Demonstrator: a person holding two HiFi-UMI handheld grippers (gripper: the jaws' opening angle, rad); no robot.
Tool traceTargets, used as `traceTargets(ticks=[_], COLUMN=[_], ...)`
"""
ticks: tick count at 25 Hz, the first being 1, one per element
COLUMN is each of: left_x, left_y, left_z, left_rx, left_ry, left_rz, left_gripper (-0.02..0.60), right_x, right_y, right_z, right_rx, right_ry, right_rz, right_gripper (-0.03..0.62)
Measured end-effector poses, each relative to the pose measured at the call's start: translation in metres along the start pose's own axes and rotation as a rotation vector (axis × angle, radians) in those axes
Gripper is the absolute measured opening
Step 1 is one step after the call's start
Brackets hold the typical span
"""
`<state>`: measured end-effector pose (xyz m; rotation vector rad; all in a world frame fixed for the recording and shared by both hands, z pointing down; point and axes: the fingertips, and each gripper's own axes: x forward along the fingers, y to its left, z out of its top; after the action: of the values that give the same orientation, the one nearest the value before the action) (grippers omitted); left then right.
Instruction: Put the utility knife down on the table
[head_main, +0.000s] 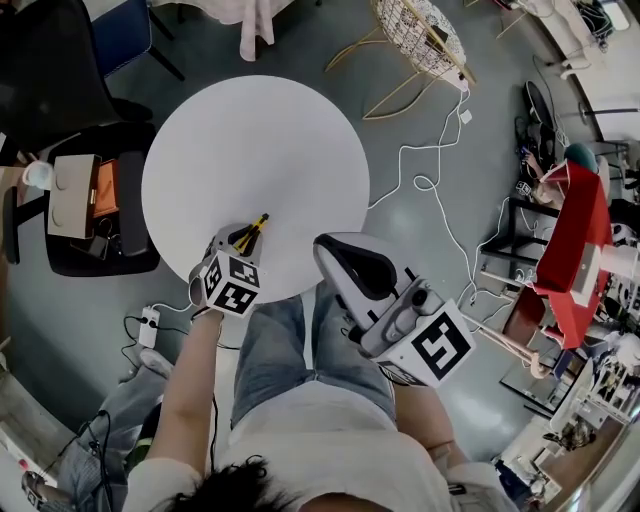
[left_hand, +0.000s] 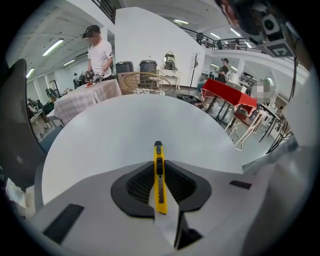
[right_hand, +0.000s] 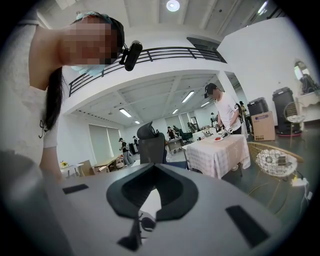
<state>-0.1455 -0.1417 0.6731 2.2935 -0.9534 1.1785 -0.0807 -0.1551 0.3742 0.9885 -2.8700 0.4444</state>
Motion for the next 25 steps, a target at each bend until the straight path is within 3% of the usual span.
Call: traceTargets(ticks=[12, 16, 21, 25], left_x=[-0.01, -0.021, -0.04, -0.067], left_y=[0.002, 0.008, 0.008, 0.011], left_z=[0.006, 0.013, 0.02, 0.04], left_rx=[-0.087, -0.118, -0.148, -0.182], left_ry=[-0.051, -0.085, -0.111, -0.185], left_rz=[-0.023, 0.012, 0.029, 0.078], left_gripper=[0.09, 0.023, 0.011, 0.011], right_x=[-0.005, -0.005, -0.003, 0.0], right_y=[0.007, 0.01, 0.02, 0.028], right_z=[0.005, 0.011, 0.019, 0.026], right_rx=[-0.01, -0.02, -0.03, -0.043], right_ry=[-0.006, -0.014, -0.014, -0.013], right_rz=[0.019, 0.035, 0.075, 0.13], right_gripper=[0.008, 0.008, 0.008, 0.008])
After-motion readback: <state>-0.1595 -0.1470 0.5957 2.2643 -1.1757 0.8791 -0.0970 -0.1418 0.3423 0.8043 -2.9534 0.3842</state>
